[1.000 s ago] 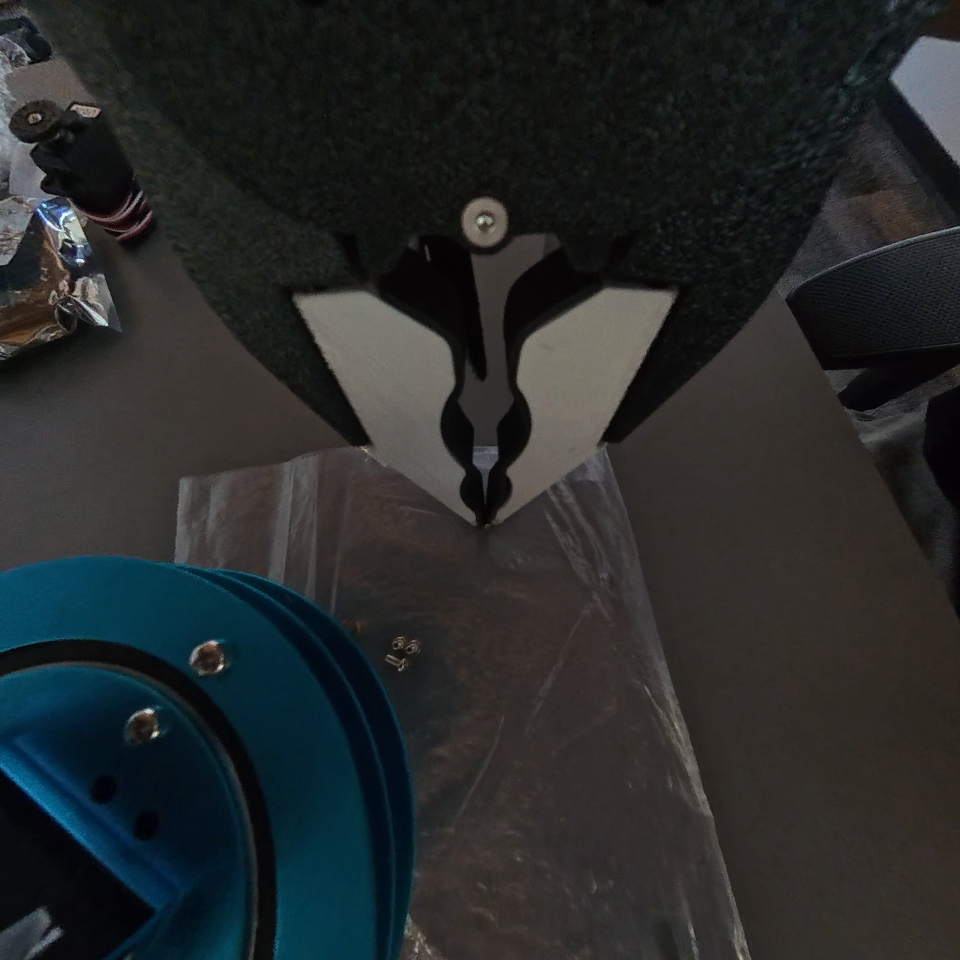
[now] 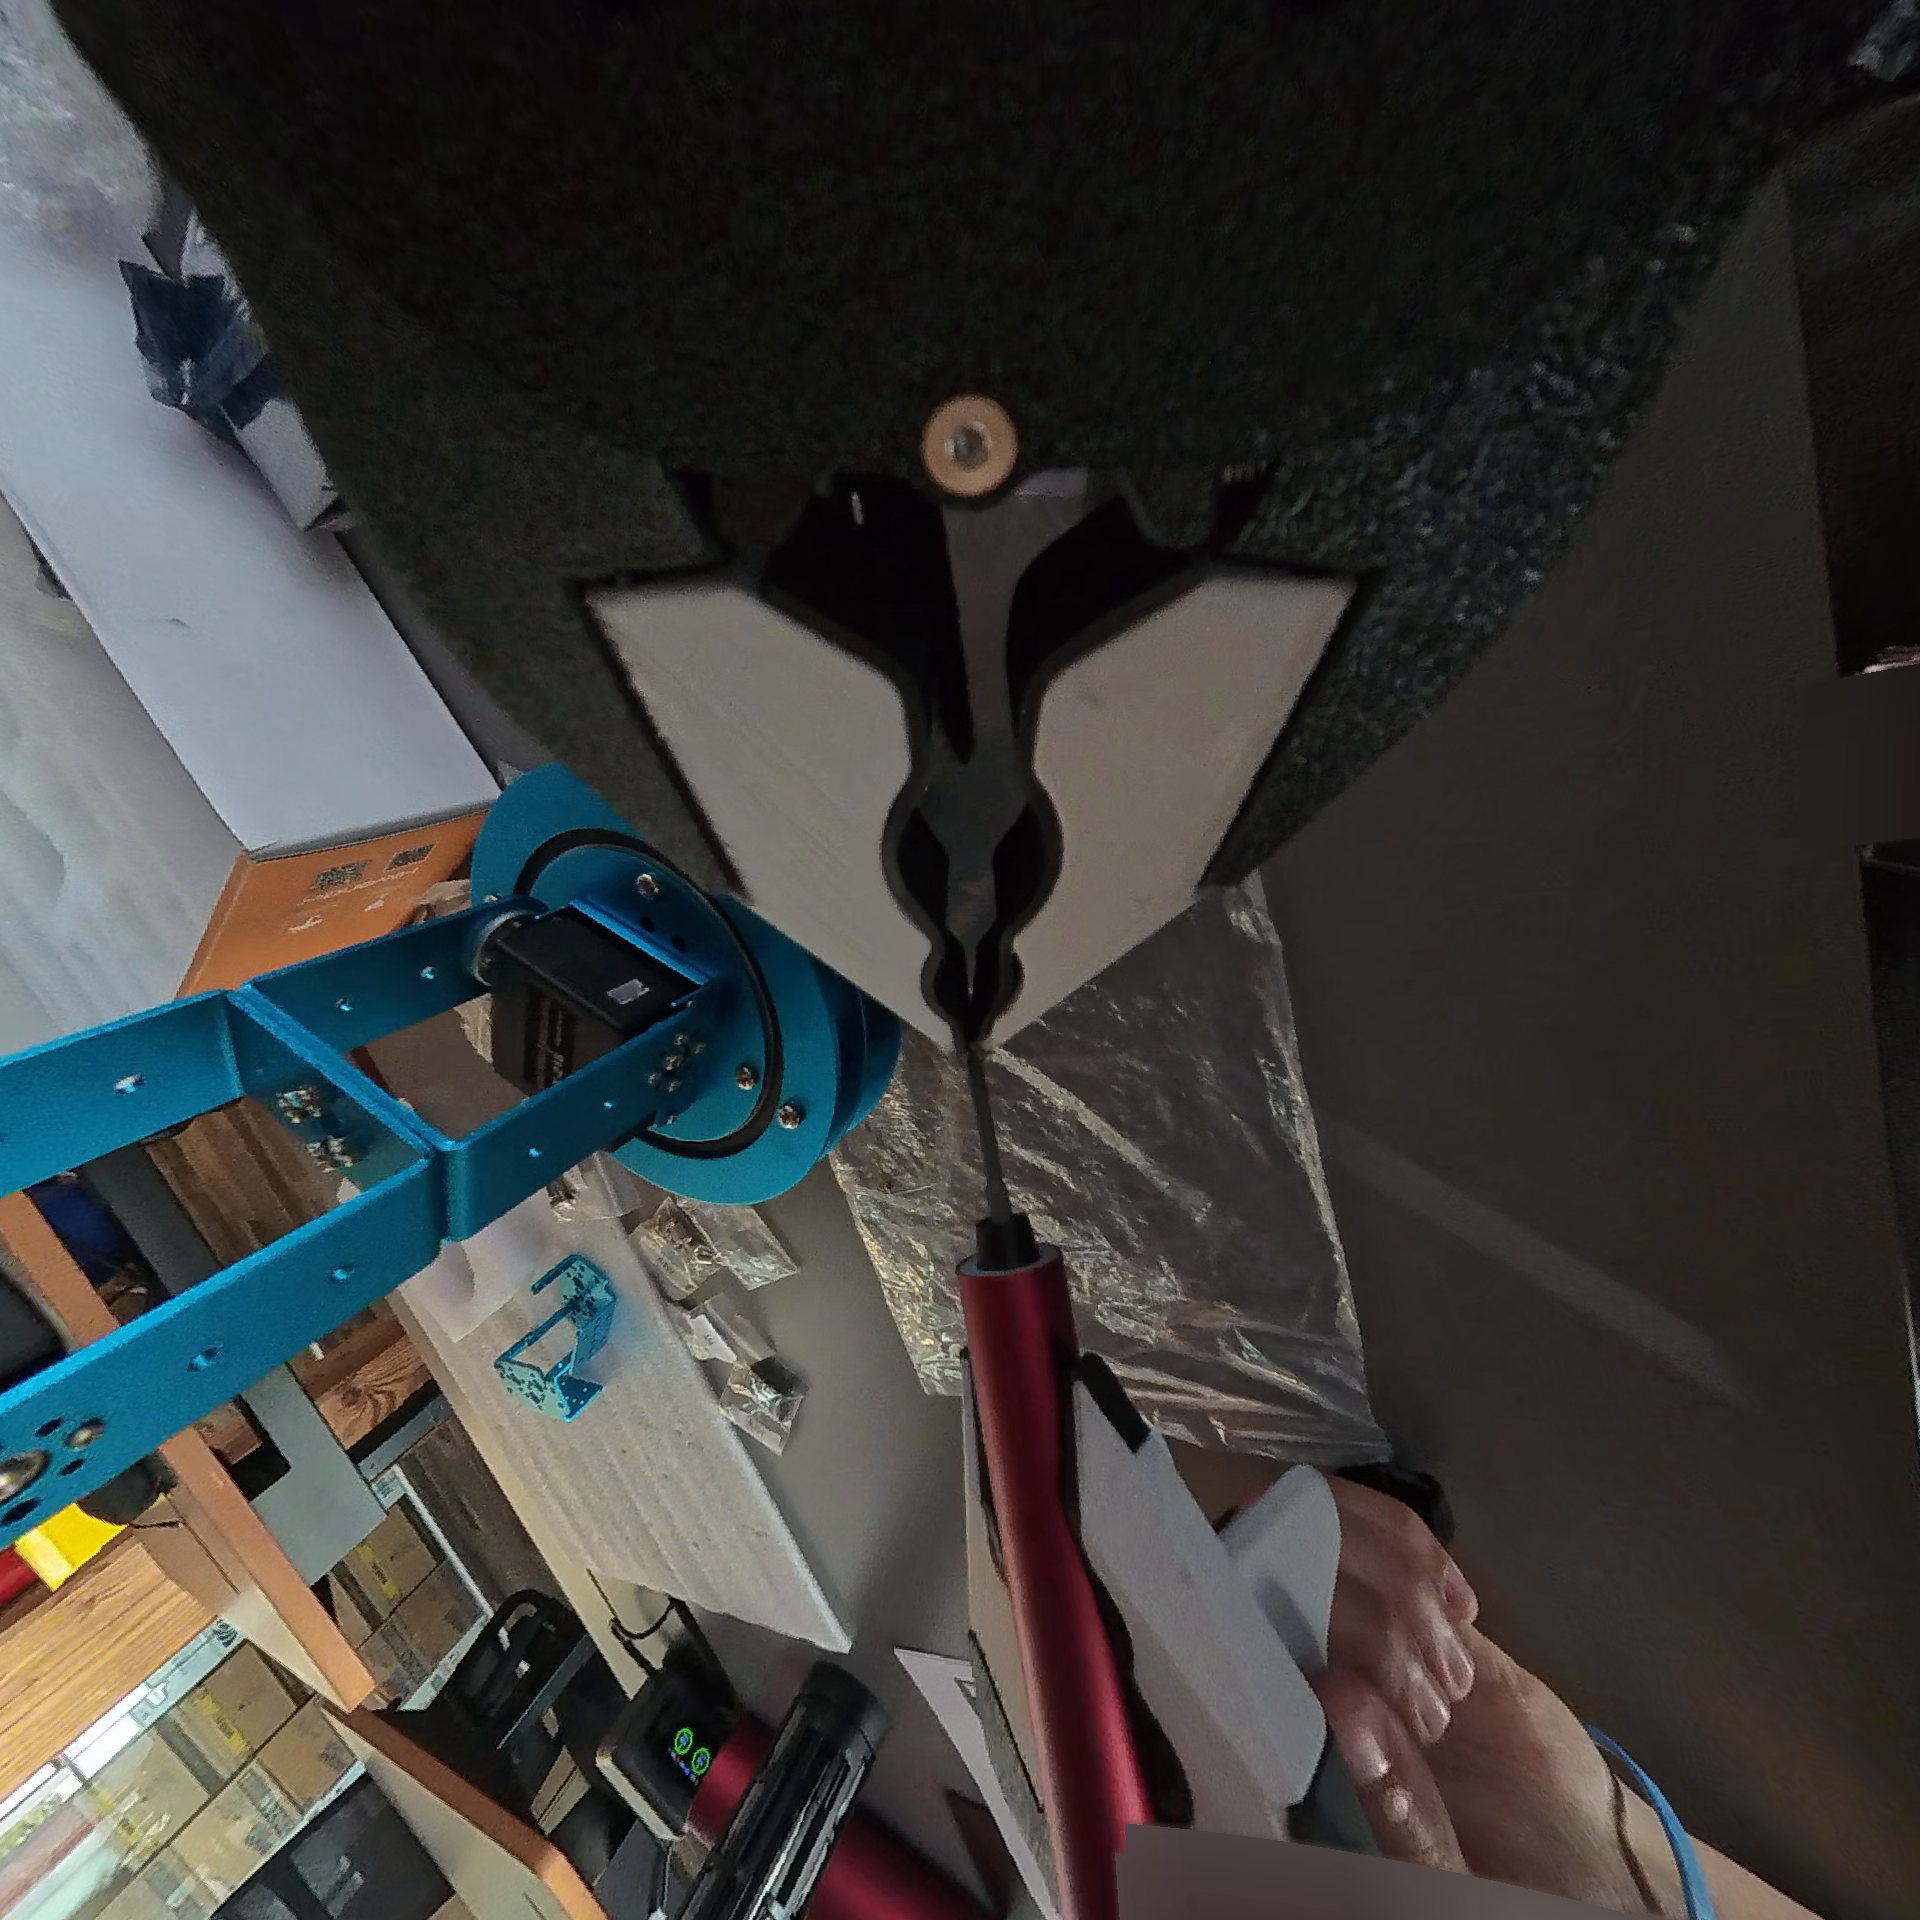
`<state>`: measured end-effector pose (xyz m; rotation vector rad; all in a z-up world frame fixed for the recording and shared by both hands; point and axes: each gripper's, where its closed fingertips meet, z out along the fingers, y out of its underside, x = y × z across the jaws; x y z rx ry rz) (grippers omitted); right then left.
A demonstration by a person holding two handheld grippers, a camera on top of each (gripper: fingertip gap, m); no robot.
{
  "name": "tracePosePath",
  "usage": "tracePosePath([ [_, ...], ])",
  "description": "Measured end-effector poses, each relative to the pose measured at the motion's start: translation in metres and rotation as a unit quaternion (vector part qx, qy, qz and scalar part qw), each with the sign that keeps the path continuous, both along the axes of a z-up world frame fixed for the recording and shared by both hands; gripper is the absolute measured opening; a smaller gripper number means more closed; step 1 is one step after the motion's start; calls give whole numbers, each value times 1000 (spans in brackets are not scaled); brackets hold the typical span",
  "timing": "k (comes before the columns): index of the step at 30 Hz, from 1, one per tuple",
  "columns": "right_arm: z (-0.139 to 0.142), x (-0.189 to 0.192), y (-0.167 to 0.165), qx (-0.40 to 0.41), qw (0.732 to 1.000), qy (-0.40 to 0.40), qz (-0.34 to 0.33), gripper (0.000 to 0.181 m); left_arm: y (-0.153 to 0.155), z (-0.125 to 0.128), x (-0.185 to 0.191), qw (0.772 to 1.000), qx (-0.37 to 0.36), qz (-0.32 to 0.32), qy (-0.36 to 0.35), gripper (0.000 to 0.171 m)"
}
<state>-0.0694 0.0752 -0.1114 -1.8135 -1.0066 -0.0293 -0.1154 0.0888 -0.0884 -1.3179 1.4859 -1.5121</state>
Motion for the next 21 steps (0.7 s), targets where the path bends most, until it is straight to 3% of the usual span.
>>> tracePosePath([
  [10,-2,3,4,-4,1000,1,-9,0,0,2,-1,1000,1,-1,-2,20],
  [12,-7,4,3,-17,1000,15,-11,0,0,3,-1,1000,0,-2,-3,21],
  [16,-12,0,1,-53,995,81,-8,28,0,3,-1,1000,-4,-4,-4,19],
  [21,1,-6,6,-13,990,138,-11,25,-4,7,-3,999,-41,-21,-10,21],
])
